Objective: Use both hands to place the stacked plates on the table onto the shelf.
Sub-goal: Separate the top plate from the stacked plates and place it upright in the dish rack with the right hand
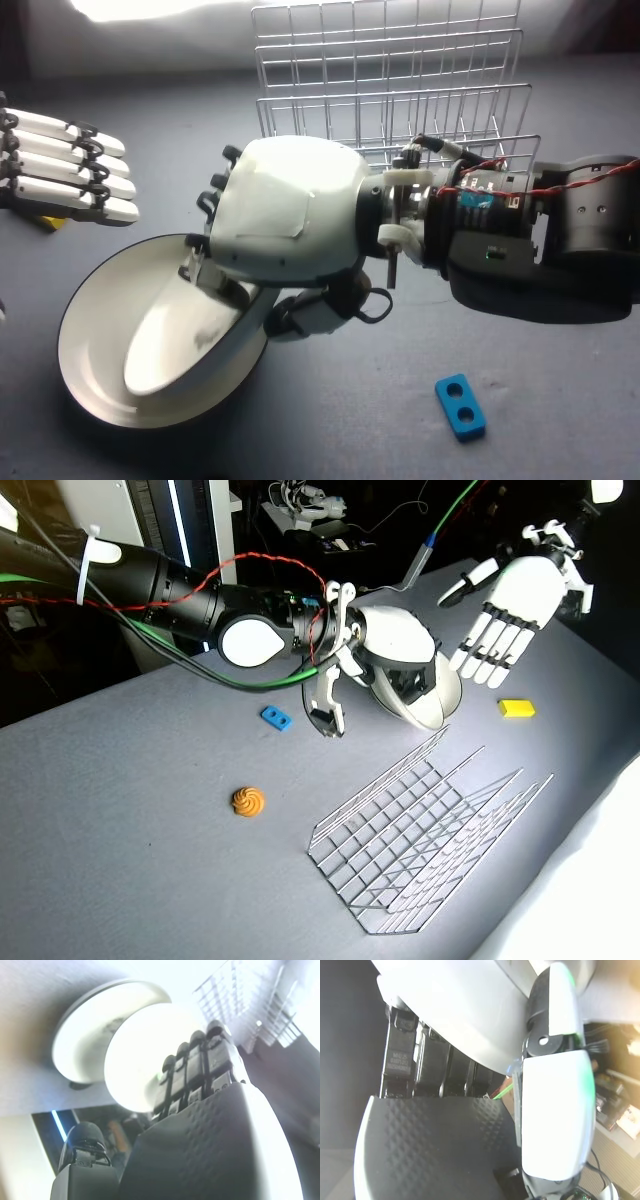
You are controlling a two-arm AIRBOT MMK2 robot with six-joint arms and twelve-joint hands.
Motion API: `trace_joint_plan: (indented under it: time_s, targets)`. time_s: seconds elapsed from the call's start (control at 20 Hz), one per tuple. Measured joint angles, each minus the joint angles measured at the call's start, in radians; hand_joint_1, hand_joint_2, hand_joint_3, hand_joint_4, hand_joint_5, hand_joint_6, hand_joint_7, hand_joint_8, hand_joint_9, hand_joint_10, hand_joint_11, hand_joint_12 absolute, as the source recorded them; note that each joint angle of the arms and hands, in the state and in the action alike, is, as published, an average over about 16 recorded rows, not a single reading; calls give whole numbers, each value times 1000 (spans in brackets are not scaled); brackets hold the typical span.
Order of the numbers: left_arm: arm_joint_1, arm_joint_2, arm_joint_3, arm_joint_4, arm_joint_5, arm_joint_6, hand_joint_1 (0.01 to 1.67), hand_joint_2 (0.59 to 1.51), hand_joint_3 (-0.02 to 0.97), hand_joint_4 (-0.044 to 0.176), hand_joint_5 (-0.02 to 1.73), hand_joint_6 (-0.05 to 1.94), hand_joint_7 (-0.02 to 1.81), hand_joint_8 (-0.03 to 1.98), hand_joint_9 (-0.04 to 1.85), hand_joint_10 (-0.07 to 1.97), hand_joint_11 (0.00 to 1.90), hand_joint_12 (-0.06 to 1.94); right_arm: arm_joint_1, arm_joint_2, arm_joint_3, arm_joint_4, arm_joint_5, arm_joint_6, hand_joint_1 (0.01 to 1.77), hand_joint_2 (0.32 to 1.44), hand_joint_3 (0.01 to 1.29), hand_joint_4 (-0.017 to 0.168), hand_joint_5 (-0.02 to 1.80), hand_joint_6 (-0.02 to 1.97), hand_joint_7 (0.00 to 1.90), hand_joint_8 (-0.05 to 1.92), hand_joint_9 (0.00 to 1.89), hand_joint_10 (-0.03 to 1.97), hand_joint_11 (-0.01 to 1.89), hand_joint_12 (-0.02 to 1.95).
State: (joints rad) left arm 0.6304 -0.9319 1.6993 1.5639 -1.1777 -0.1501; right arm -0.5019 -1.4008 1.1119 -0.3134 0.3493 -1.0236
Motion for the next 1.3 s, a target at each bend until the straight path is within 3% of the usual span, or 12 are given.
trace_joint_plan:
  time_s: [0.6, 1.3]
  targets:
    - [2, 2, 57, -5, -22, -5, 23, 1110, 13, 3, 63, 17, 73, 10, 65, 12, 33, 13, 74, 78, -102, 3, -50, 30, 1186, 941, 14, 1, 985, 895, 1172, 677, 1385, 26, 897, 1174]
    - [28, -2, 59, -8, -20, -5, 23, 1111, 13, 3, 65, 17, 61, 11, 53, 12, 24, 13, 266, 229, -211, 3, -157, 187, 1212, 981, 13, -1, 971, 862, 1174, 680, 1386, -7, 886, 1198]
